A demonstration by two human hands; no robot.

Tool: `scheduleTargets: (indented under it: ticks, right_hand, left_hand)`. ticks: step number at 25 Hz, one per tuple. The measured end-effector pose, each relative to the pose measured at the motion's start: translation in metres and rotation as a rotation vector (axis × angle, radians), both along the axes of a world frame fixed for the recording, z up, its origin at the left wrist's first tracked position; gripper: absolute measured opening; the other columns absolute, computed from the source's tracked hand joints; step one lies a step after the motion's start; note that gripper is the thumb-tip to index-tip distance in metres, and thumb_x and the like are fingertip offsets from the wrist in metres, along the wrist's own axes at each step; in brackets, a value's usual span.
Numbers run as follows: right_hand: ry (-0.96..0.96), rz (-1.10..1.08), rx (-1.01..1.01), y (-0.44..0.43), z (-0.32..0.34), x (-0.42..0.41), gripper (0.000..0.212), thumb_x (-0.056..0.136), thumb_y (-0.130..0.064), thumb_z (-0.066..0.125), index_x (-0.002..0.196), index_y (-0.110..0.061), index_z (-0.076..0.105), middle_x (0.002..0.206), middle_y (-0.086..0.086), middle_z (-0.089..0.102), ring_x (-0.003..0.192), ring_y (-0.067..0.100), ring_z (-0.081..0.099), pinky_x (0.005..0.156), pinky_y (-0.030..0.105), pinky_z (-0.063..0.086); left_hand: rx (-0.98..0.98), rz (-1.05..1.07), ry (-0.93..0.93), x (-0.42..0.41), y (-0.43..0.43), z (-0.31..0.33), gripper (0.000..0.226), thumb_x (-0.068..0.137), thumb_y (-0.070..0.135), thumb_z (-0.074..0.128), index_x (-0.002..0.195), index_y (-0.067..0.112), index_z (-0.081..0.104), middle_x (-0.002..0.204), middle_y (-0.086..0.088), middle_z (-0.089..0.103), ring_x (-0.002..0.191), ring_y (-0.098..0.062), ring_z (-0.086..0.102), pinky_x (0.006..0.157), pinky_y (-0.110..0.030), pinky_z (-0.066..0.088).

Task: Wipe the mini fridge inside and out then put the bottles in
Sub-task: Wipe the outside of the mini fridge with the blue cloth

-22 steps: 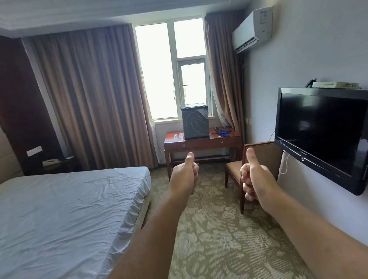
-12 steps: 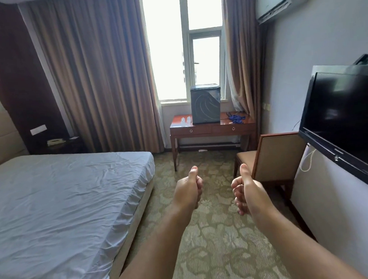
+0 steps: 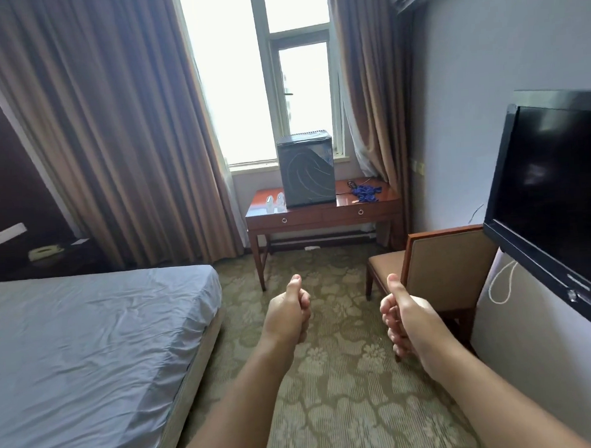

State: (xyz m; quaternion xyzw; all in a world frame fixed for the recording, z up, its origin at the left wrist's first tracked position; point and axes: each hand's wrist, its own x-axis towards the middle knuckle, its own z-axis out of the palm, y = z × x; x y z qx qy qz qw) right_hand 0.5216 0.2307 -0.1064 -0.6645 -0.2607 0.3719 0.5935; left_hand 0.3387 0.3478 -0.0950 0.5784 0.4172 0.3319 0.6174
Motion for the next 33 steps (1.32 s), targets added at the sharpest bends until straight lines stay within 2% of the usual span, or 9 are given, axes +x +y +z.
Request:
scheduleTargets:
  ticks: [4, 8, 16, 22, 28, 33]
  right_hand:
    - [-0.029, 0.043, -0.049, 0.103, -0.038, 0.024, 0.059, 0.093, -0.069, 0.05, 0.07, -0.016, 0.058, 0.055, -0.003, 0.045, 0.043, 0.014, 0.041, 0.04, 0.027, 0.035]
    - [-0.019, 0.028, -0.159, 0.215, -0.066, 0.06, 0.056, 0.097, -0.064, 0.049, 0.075, -0.013, 0.057, 0.055, -0.002, 0.041, 0.043, 0.015, 0.04, 0.043, 0.026, 0.035]
    - [-0.007, -0.039, -0.099, 0.41, -0.066, 0.178, 0.058, 0.093, -0.068, 0.051, 0.076, -0.014, 0.061, 0.054, -0.005, 0.047, 0.041, 0.014, 0.044, 0.041, 0.025, 0.038]
    - [0.103, -0.005, -0.057, 0.529, -0.101, 0.296, 0.061, 0.084, -0.077, 0.053, 0.077, -0.017, 0.063, 0.057, -0.005, 0.049, 0.043, 0.015, 0.046, 0.042, 0.028, 0.041]
    - [0.036, 0.012, -0.002, 0.652, -0.054, 0.449, 0.064, 0.085, -0.077, 0.051, 0.08, -0.015, 0.065, 0.057, -0.006, 0.051, 0.046, 0.014, 0.048, 0.043, 0.029, 0.042]
    - [0.001, 0.057, -0.027, 0.76, -0.054, 0.508, 0.062, 0.087, -0.074, 0.051, 0.082, -0.014, 0.066, 0.057, -0.006, 0.052, 0.047, 0.014, 0.048, 0.043, 0.028, 0.04]
  left_hand:
    - [-0.051, 0.004, -0.036, 0.041, 0.103, -0.036, 0.053, 0.102, 0.058, 0.042, 0.058, 0.028, 0.048, 0.054, 0.006, 0.036, 0.046, -0.009, 0.027, 0.042, -0.024, 0.025]
    - [-0.159, 0.017, -0.026, 0.075, 0.217, -0.073, 0.053, 0.103, 0.056, 0.042, 0.059, 0.026, 0.049, 0.054, 0.006, 0.036, 0.045, -0.009, 0.027, 0.043, -0.025, 0.023]
    - [-0.111, 0.024, 0.001, 0.166, 0.419, -0.054, 0.05, 0.103, 0.055, 0.042, 0.065, 0.024, 0.049, 0.054, 0.006, 0.035, 0.045, -0.01, 0.026, 0.044, -0.025, 0.022]
    - [-0.164, 0.06, 0.071, 0.297, 0.529, -0.087, 0.051, 0.104, 0.053, 0.041, 0.063, 0.024, 0.048, 0.054, 0.006, 0.035, 0.044, -0.009, 0.026, 0.043, -0.024, 0.021]
    - [-0.129, 0.023, 0.08, 0.449, 0.643, -0.053, 0.052, 0.102, 0.057, 0.041, 0.061, 0.026, 0.05, 0.05, 0.009, 0.036, 0.039, -0.008, 0.028, 0.039, -0.02, 0.024]
    - [-0.146, 0.028, 0.013, 0.52, 0.749, -0.056, 0.056, 0.103, 0.055, 0.041, 0.057, 0.026, 0.053, 0.05, 0.007, 0.037, 0.04, -0.008, 0.028, 0.04, -0.022, 0.024]
